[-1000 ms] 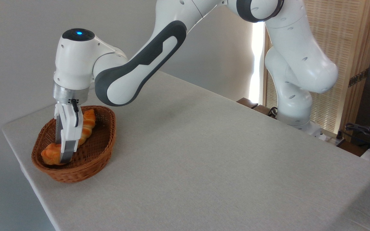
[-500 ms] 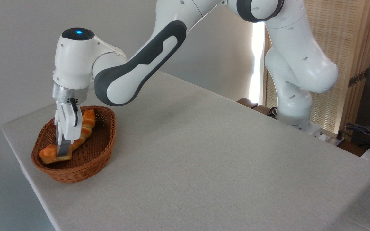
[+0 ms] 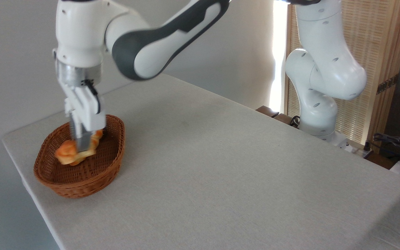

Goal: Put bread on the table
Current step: 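Lift the bun out of the basket and carry it onto the table, then lower the bun onto the tabletop and open the gripper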

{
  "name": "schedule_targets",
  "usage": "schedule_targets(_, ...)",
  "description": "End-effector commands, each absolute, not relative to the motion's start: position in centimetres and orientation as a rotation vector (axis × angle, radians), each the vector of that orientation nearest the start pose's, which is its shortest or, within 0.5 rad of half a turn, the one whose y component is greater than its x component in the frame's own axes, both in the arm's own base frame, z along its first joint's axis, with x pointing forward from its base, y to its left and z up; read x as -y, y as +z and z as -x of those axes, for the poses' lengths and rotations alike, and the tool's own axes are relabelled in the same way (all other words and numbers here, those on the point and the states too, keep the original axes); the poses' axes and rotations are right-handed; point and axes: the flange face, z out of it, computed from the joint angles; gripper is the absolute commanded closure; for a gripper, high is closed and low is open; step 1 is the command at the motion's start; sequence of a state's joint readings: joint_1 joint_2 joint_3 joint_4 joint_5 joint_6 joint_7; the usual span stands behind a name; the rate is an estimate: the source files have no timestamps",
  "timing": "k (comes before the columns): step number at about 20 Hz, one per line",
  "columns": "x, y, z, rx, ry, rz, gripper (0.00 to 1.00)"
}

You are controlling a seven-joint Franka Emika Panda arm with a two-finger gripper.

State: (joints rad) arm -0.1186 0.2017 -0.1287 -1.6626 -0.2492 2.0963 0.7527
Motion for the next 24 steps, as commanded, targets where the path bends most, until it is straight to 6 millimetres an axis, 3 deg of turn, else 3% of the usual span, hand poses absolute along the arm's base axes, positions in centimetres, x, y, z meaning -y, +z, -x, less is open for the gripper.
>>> schedule_targets(1, 12.1, 51.9, -57.4, -1.699, -0.170, 2.908, 0.89)
schedule_targets(4, 6.2, 50.1, -54.0, -1.792, -0.082, 2.854, 0.82)
schedule_targets(6, 4.1, 48.4, -53.6, -1.774, 0.000, 2.807, 0.73)
schedule_targets(10, 3.7, 45.6, -54.7, -1.734, -0.027, 2.782, 0.47)
schedule_targets(13, 2.2, 43.9, -54.5, -1.684, 0.002, 2.820, 0.09)
schedule_targets(14, 2.0, 43.7, -54.3, -1.685, 0.016, 2.826, 0.01)
schedule_targets(21, 1.1, 44.1, -54.2, -1.648, 0.026, 2.857, 0.00)
schedule_targets(24, 0.6, 45.4, -54.2, -1.545, 0.055, 2.926, 0.00)
